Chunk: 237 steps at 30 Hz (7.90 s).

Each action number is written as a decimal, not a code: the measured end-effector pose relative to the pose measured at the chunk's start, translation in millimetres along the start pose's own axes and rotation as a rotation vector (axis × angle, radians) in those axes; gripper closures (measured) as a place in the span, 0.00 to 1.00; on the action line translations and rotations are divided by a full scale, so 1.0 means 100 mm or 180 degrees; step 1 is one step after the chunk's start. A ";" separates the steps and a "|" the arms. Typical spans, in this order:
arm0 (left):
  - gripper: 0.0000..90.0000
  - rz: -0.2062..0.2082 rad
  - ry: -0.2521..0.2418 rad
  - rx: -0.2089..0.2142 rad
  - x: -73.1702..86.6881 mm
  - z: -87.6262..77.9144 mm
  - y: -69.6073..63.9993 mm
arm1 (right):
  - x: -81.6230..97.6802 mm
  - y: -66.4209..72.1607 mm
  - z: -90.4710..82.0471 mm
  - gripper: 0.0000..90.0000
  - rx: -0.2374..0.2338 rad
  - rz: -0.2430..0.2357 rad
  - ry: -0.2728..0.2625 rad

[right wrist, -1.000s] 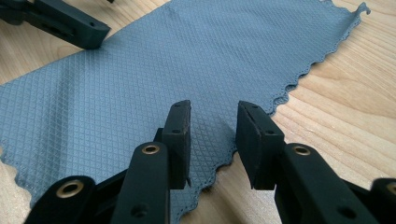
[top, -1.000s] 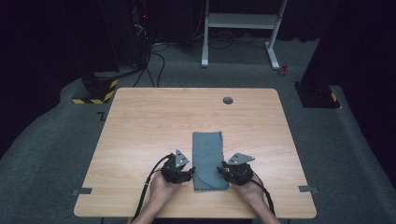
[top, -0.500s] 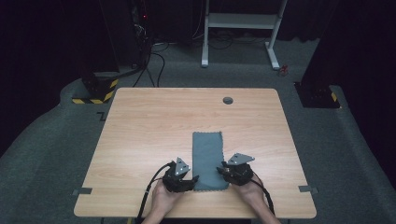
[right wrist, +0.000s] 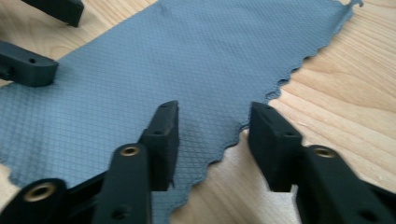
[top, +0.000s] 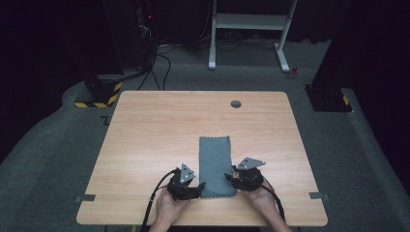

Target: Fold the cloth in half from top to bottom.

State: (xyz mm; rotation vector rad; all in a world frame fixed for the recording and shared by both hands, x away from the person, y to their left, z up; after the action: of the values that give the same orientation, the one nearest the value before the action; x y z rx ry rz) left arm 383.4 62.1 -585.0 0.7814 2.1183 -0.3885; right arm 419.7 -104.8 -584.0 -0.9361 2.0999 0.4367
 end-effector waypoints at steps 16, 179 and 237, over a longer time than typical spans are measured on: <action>0.43 -0.0135 -0.0146 0.0047 -0.05 -0.01 0.08 | 0.04 -0.17 -0.10 0.71 0.0246 0.0227 -0.0062; 0.99 -0.0659 -0.0128 0.0281 -1.06 0.63 0.96 | -0.87 -0.75 0.48 0.99 0.0088 0.0300 0.0067; 0.98 -0.0314 -0.0028 0.0654 -0.31 0.17 0.18 | -0.20 -0.03 -0.02 0.99 -0.0317 -0.0082 0.0042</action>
State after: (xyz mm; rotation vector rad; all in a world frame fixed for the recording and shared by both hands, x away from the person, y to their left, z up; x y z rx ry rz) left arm 420.0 54.5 -570.8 0.7909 2.1366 -0.6693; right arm 429.8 -98.3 -567.6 -1.0247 2.0915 0.5271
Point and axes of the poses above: each handheld gripper's, and its own axes: z roughly forward along the jaws, x roughly out of its underside, y roughly to its left, the point moved 9 cm from there along z, roughly forward along the jaws, and after that the axes turned 3 degrees about -y, right-handed, at the moved point
